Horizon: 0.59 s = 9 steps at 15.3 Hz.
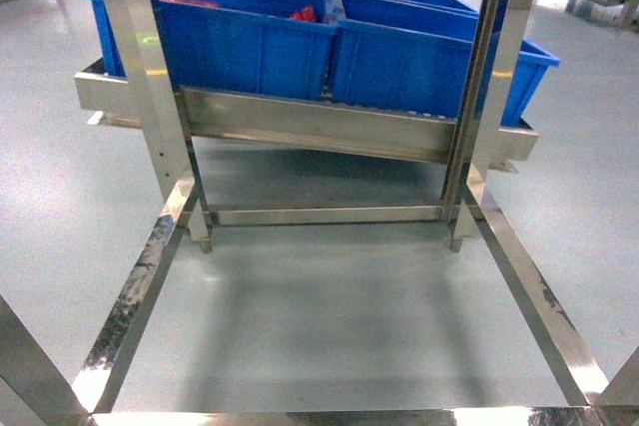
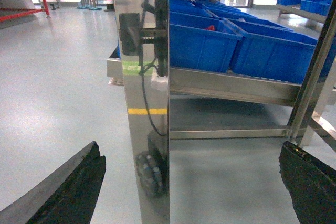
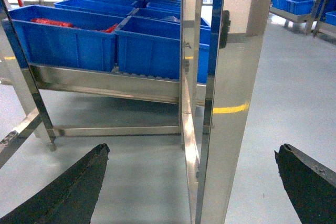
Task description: Pick capacitor and pack into box
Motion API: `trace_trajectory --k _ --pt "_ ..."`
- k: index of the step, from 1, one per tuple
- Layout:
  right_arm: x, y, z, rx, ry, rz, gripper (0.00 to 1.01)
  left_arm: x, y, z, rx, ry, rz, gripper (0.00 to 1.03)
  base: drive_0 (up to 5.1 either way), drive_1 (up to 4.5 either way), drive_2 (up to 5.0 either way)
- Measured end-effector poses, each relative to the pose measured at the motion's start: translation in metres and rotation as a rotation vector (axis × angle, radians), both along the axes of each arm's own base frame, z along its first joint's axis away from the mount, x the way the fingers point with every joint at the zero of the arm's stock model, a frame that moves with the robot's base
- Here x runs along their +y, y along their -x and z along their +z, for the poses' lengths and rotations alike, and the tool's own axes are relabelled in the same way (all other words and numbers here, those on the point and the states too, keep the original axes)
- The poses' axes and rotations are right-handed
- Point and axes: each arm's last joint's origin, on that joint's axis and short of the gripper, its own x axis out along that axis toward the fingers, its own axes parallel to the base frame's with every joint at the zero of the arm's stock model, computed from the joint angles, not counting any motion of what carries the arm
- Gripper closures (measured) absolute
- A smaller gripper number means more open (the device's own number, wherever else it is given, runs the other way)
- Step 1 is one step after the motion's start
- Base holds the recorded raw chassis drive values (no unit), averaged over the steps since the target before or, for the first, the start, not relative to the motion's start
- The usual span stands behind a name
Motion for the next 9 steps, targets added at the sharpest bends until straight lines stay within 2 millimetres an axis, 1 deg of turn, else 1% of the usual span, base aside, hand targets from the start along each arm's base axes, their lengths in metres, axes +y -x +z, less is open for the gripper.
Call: trace_trajectory --k 9 --pt "0.0 0.0 0.0 0.0 0.0 0.0 0.03 0.0 0.0 0.0 0.0 0.0 0.0 0.05 0.0 0.0 0.0"
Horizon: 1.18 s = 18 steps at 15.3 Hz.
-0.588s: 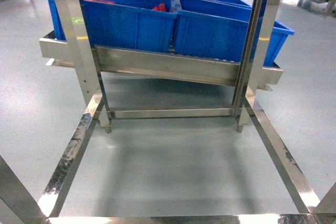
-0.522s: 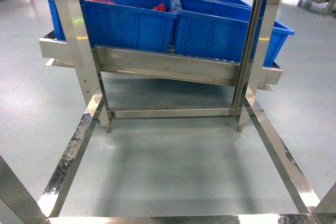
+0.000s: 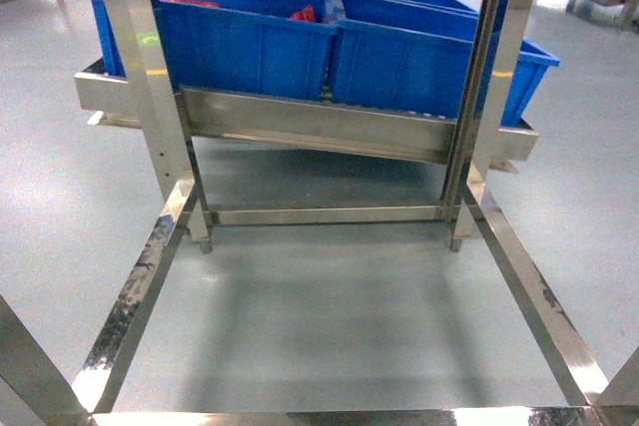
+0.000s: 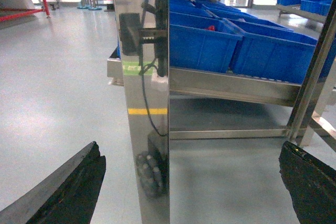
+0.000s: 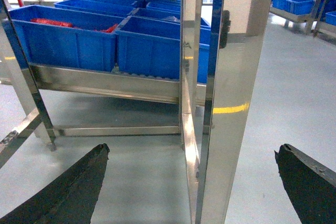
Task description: Pick capacitor and pack into box
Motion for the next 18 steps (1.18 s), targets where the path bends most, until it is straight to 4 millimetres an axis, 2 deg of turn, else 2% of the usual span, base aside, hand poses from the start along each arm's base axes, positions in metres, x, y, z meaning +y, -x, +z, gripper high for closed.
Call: trace_trajectory --k 18 --pt "0.0 0.0 -0.0001 0.002 0.0 0.001 0.03 0.0 0.0 -0.0004 0.004 0.0 0.001 0.05 0.0 0.0 0.0"
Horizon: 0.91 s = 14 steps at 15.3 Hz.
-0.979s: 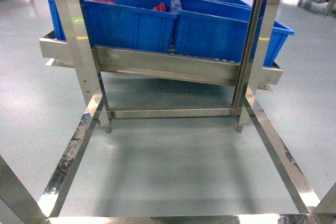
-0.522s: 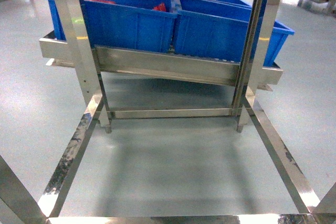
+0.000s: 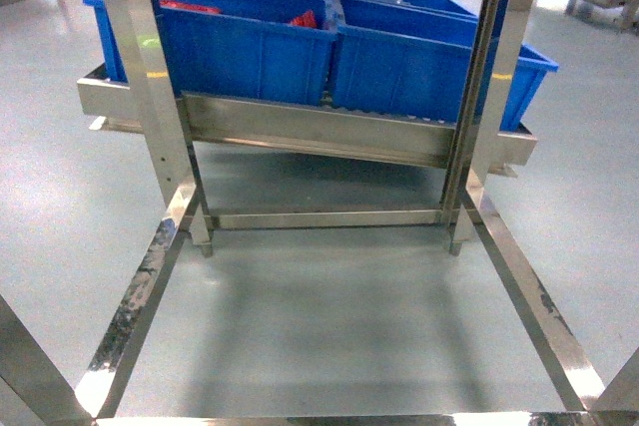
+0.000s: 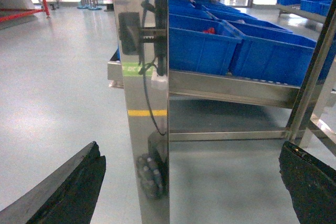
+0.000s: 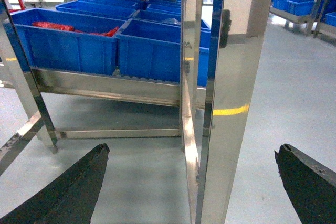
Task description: Pick capacitor and pack into box
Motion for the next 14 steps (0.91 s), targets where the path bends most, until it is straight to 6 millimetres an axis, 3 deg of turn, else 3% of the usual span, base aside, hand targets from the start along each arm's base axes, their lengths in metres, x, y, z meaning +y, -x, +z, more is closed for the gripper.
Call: trace_trajectory --k 14 --pt "0.0 0.0 0.0001 -0.001 -0.001 0.0 0.03 0.0 0.0 0.0003 -0.003 0.0 -0.001 0.05 0.0 0.0 0.0"
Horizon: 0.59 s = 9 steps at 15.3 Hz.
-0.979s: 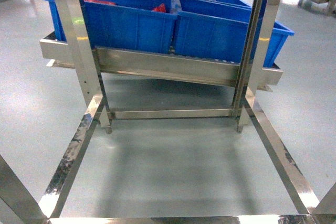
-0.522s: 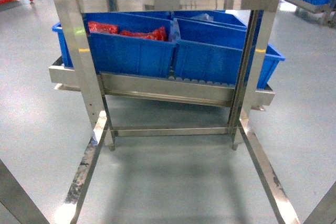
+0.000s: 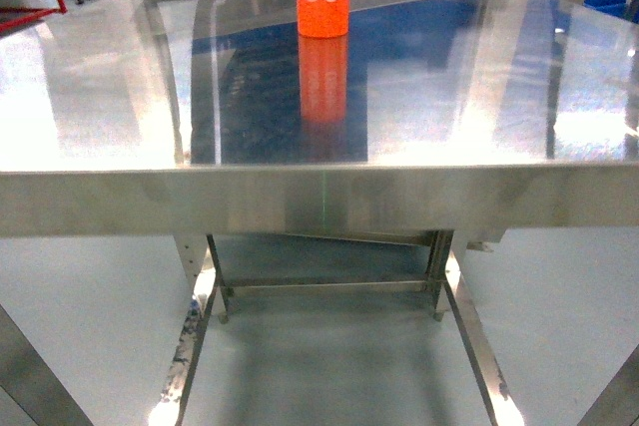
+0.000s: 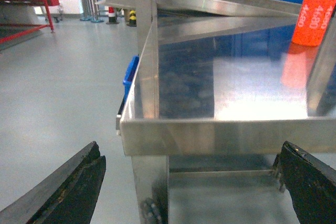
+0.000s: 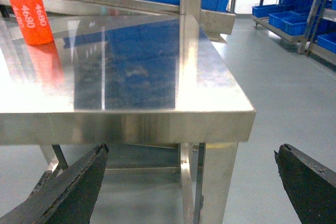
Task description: Pick capacitor and pack into box
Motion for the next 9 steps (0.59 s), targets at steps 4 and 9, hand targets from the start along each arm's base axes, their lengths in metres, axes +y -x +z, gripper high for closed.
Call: trace_trajectory --k 4,9 --pt "0.0 0.0 0.0 0.0 0.001 0.0 0.03 0.0 0.0 0.0 0.0 0.0 0.001 0.05 0.0 0.0 0.0" --pt "0.0 0.0 0.0003 -0.003 0.002 0.001 0.03 0.0 0.0 0.0001 -0.002 0.001 0.002 0.05 0.0 0.0 0.0"
